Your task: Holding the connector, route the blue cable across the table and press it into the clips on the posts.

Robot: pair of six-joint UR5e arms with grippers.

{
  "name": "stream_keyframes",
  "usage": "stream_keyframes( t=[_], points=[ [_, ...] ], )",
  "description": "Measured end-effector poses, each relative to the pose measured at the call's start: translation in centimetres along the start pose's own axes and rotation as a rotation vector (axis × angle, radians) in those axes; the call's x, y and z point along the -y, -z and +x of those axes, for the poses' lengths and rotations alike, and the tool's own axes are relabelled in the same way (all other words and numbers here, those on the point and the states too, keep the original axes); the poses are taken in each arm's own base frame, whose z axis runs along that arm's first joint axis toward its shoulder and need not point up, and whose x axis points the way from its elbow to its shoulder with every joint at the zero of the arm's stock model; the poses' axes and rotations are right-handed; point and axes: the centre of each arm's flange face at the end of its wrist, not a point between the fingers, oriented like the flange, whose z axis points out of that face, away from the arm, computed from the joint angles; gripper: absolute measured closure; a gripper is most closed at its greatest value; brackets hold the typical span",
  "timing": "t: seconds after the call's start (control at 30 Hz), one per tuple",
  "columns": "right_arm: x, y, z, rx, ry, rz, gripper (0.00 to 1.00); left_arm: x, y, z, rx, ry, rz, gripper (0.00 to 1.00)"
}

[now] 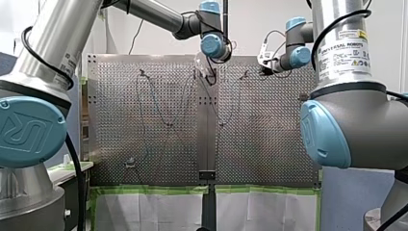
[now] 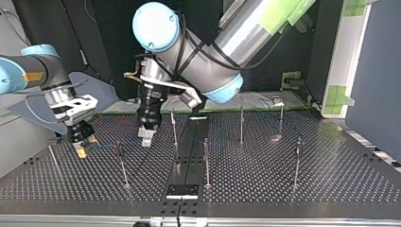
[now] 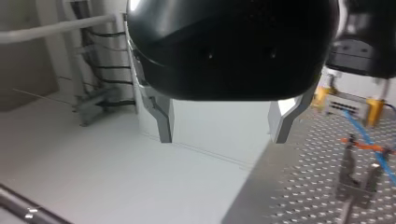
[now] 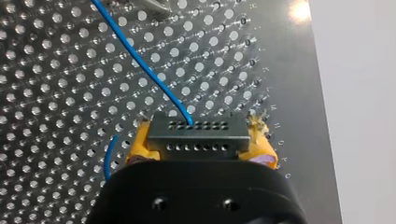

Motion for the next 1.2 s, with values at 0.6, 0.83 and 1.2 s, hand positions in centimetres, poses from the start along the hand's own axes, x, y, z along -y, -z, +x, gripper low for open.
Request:
stream_keyframes(
  t=[0.6,0.83,1.2],
  points=[
    [0.1,0.0,-0.1,0.003,0.012,0.001,1.00,-1.9,3.7,-1.0,0.110,0.060,-0.015,0.00],
    [0.3,0.0,-0.2,0.004,0.010,0.003,1.00,-4.8,4.1,5.3,0.069,0.025,-0.078,0.00],
    [0.8,-0.1,-0.4,0.011,0.009,0.012,1.00,-8.5,5.6,13.5,-0.013,-0.027,-0.099,0.00]
  ],
)
